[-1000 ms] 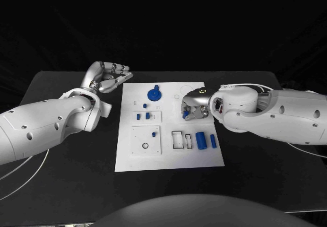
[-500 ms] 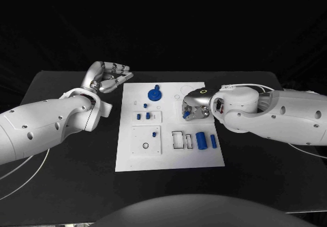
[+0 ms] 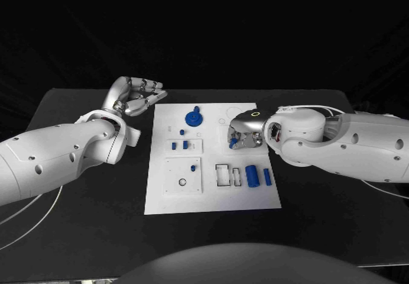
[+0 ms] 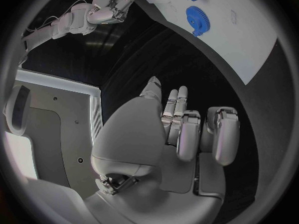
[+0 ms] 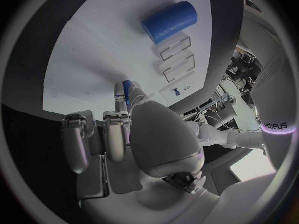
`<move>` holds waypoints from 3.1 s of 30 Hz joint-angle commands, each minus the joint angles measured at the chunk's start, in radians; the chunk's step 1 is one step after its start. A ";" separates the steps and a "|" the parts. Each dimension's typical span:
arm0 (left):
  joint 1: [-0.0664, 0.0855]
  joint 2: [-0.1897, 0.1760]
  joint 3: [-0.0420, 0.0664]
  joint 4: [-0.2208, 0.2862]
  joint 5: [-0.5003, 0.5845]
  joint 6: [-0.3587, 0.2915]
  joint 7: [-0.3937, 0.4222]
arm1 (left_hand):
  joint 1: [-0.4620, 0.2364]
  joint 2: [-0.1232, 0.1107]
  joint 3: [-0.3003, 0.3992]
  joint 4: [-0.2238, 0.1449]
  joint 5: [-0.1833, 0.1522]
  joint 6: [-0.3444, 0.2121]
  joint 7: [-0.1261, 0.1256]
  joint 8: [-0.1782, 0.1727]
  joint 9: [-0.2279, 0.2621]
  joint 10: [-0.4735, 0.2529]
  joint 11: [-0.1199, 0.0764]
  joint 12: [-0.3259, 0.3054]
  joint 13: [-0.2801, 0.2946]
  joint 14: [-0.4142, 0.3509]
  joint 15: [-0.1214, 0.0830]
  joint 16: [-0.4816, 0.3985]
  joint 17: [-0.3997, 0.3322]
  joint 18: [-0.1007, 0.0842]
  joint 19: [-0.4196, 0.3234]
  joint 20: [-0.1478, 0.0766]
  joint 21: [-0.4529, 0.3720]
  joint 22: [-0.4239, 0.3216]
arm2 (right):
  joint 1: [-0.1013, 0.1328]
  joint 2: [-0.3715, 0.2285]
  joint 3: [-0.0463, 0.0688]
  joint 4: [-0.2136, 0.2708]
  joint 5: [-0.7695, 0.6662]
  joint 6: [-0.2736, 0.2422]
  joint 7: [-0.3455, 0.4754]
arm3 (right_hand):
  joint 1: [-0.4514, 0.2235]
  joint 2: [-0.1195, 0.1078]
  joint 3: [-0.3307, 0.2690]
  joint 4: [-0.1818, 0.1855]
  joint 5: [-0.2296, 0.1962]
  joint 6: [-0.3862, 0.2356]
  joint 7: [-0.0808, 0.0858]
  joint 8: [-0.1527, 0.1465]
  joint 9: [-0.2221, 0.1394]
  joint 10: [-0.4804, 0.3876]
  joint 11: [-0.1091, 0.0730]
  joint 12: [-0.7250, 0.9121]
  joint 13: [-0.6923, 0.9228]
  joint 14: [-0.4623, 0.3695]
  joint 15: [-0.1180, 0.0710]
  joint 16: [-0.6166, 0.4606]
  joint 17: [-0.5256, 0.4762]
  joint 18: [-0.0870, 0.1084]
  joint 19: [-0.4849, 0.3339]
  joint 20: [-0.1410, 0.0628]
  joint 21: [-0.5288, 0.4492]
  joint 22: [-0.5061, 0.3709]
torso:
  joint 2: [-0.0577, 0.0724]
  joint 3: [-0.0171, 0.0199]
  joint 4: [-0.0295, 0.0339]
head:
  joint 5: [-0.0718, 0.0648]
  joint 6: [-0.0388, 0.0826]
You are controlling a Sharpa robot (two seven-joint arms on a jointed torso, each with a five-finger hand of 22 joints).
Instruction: Assemble the parts on the task board
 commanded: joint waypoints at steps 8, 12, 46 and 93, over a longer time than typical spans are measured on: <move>0.000 0.001 0.001 0.002 -0.004 0.009 0.011 | -0.001 0.013 -0.005 0.001 0.004 0.008 -0.001 -0.004 -0.002 0.006 0.000 0.003 0.000 0.106 0.000 0.003 0.263 -0.007 0.107 0.000 0.002 0.263 | -0.002 -0.009 -0.001 0.013 -0.023 -0.069 0.002 | 0.001 0.020 0.011 0.001 0.003 0.021 -0.013 0.009 0.008 0.010 -0.002 -0.007 -0.001 0.104 -0.009 0.004 0.263 -0.007 0.105 -0.011 0.004 0.263 | 0.000 -0.0003 0.0005 | 0.000 0.000; 0.000 -0.001 0.001 0.003 -0.004 0.008 0.011 | -0.001 0.013 -0.005 0.001 0.004 0.008 -0.001 -0.004 -0.002 0.006 0.000 0.003 0.000 0.106 0.000 0.003 0.263 -0.007 0.107 0.000 0.002 0.263 | -0.002 -0.015 -0.001 0.022 -0.024 -0.097 0.004 | 0.000 0.017 0.010 0.002 0.003 0.022 -0.014 0.009 0.008 0.010 -0.003 -0.009 -0.001 0.104 -0.010 0.004 0.263 -0.007 0.105 -0.013 0.004 0.263 | 0.000 0.0004 0.0005 | 0.003 0.000; 0.000 0.008 0.001 -0.010 -0.004 0.011 0.011 | 0.002 0.017 -0.008 0.001 0.005 0.008 -0.001 -0.004 -0.002 0.007 -0.001 0.003 0.000 0.106 0.000 0.003 0.263 -0.007 0.107 0.000 0.002 0.263 | 0.041 0.017 0.002 0.135 0.020 -0.140 0.066 | -0.005 0.005 0.008 0.010 0.003 0.024 -0.015 0.007 0.007 0.010 -0.005 -0.016 -0.002 0.104 -0.014 0.004 0.263 -0.007 0.105 -0.018 0.004 0.263 | 0.000 0.0001 -0.0001 | 0.021 0.000; -0.002 0.011 0.001 -0.013 -0.007 0.015 0.013 | 0.006 0.020 -0.010 0.001 0.005 0.008 -0.001 -0.004 -0.002 0.007 -0.001 0.002 0.000 0.106 0.000 0.003 0.263 -0.007 0.107 0.000 0.002 0.263 | 0.004 0.239 0.002 0.068 -0.065 0.070 0.216 | 0.006 0.001 0.019 0.012 0.003 0.013 -0.011 -0.006 0.003 -0.018 0.001 -0.020 -0.002 0.104 -0.011 0.004 0.263 -0.007 0.105 -0.018 0.004 0.263 | 0.001 -0.0005 0.0010 | 0.034 0.000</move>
